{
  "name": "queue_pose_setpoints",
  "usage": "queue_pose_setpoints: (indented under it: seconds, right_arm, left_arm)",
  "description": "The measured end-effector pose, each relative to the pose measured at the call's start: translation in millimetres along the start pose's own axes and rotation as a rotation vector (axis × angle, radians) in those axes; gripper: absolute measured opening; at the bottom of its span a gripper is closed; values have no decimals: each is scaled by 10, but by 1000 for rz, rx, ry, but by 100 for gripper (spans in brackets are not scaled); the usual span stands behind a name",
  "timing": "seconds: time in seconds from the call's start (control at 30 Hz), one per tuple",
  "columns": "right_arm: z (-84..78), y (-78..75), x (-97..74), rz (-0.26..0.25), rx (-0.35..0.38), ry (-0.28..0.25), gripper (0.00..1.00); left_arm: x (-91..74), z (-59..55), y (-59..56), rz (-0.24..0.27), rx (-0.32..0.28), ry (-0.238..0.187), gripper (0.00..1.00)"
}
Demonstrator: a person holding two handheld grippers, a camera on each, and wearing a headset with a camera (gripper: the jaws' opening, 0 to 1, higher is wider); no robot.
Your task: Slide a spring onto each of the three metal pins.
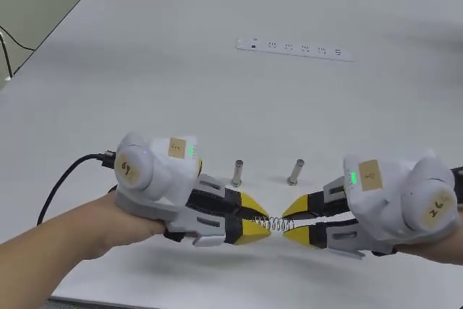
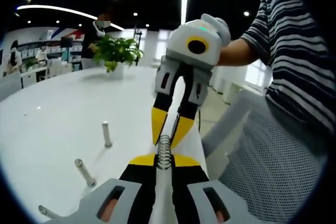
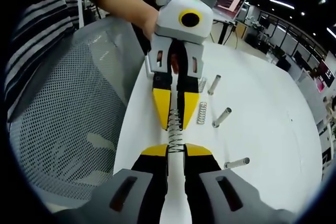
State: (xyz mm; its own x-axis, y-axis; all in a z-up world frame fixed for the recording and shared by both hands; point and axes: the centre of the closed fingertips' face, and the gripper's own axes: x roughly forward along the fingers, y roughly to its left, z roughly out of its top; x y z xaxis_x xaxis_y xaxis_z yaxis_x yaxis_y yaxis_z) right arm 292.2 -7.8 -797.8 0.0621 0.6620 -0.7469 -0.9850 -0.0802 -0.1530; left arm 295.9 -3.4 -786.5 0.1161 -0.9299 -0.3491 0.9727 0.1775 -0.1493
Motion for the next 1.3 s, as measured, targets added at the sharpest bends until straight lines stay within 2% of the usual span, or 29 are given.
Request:
queue_pose_setpoints:
  seconds: [0.1, 0.2, 0.33, 0.43, 0.9, 1.0, 1.3]
  right_arm:
    - [13, -25, -15, -13, -14, 13, 7]
    - [79, -68, -40, -39, -30, -5, 7]
    - [127, -76, -53, -47, -54, -5, 7]
    - [183, -78, -68, -31, -16, -35, 7]
    - [432, -87, -47, -17, 4, -101, 7]
    - [546, -95, -61, -13, 26, -144, 7]
    - [634, -102, -42, -37, -29, -150, 7]
  left_arm:
    - [14, -26, 22, 10, 9, 16, 2]
    - [24, -117, 68, 33, 42, 71, 2]
    - [14, -105, 81, 36, 53, 69, 2]
    - [7, -117, 71, 35, 56, 73, 2]
    - [23, -134, 147, 50, 48, 77, 2]
    - [45, -90, 123, 40, 51, 62, 2]
    - [42, -36, 143, 53, 64, 53, 2]
